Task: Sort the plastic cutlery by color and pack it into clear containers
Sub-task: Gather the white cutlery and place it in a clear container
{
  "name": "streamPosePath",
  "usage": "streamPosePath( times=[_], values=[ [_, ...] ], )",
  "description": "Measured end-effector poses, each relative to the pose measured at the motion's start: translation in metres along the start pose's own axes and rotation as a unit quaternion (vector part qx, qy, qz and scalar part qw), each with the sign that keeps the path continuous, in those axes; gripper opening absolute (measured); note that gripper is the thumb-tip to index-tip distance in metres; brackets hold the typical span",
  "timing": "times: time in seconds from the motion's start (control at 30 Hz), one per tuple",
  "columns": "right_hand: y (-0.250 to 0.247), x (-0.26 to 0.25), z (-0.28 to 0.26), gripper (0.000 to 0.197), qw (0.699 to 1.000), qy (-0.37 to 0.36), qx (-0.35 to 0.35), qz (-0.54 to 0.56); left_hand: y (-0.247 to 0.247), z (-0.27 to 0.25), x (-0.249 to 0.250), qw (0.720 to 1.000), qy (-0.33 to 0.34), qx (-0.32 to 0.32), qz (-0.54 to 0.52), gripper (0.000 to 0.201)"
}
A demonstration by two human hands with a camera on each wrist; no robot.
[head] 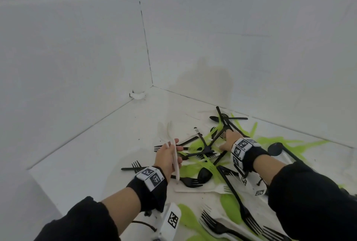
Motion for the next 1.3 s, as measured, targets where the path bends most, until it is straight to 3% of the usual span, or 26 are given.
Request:
streamPosePath(
  times=[0.13, 0.27, 0.4, 0.57, 0.63, 0.7, 0.77, 0.83, 0.9, 0.97, 1.07, 1.2, 1.3],
  values=[
    [-0.007, 0.011, -0.001, 0.031, 0.998, 0.006, 0.012, 0.062, -0.003, -0.001, 0.005, 1.000, -0.006, 0.013, 0.007, 0.028],
    [-0.023, 0.035, -0.007, 0.028, 0.978, 0.047, 0.076, 0.190, -0.011, -0.002, 0.010, 0.999, -0.024, 0.020, 0.039, 0.026],
    [-0.036, 0.054, -0.014, 0.025, 0.962, 0.058, 0.111, 0.242, -0.015, -0.005, 0.016, 0.998, -0.023, 0.011, 0.064, 0.024],
    [-0.059, 0.083, -0.028, 0.023, 0.908, 0.096, 0.217, 0.346, -0.022, -0.010, 0.021, 0.997, -0.005, 0.019, 0.072, 0.023],
    [-0.080, 0.094, -0.040, 0.025, 0.883, 0.101, 0.291, 0.355, -0.022, -0.012, 0.023, 0.997, 0.003, 0.020, 0.069, 0.024],
    [-0.105, 0.098, -0.056, 0.026, 0.862, 0.086, 0.361, 0.346, -0.020, -0.014, 0.026, 0.998, 0.012, 0.017, 0.064, 0.022],
    [-0.128, 0.097, -0.072, 0.028, 0.839, 0.049, 0.388, 0.378, -0.014, -0.015, 0.027, 0.998, 0.025, 0.005, 0.057, 0.019],
    [-0.141, 0.086, -0.080, 0.030, 0.847, 0.004, 0.366, 0.385, -0.003, -0.016, 0.025, 0.997, 0.035, -0.021, 0.058, 0.017],
    [-0.140, 0.059, -0.080, 0.028, 0.883, -0.056, 0.300, 0.357, 0.014, -0.017, 0.018, 0.996, 0.023, -0.054, 0.060, 0.018],
    [-0.117, 0.030, -0.080, 0.022, 0.902, -0.100, 0.207, 0.366, 0.038, -0.020, 0.005, 0.995, -0.003, -0.090, 0.050, 0.017],
    [-0.067, -0.005, -0.081, 0.010, 0.899, -0.122, 0.090, 0.412, 0.076, -0.029, -0.020, 0.987, -0.053, -0.140, 0.055, 0.017],
    [-0.039, -0.007, -0.071, 0.015, 0.924, -0.093, 0.115, 0.351, 0.114, -0.041, -0.047, 0.972, -0.100, -0.200, 0.073, 0.026],
    [-0.044, 0.002, -0.064, 0.022, 0.930, -0.100, 0.118, 0.334, 0.120, -0.036, -0.055, 0.976, -0.107, -0.183, 0.056, 0.035]
  ],
)
Point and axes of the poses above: each hand's wrist, its own z-axis towards the middle knuckle, its own y-axis out of the palm, x = y × z, the point moved 10 cm from there along z, towards the middle knuckle, and after that the axes turned 4 degrees about -z, right-handed, at the moved point
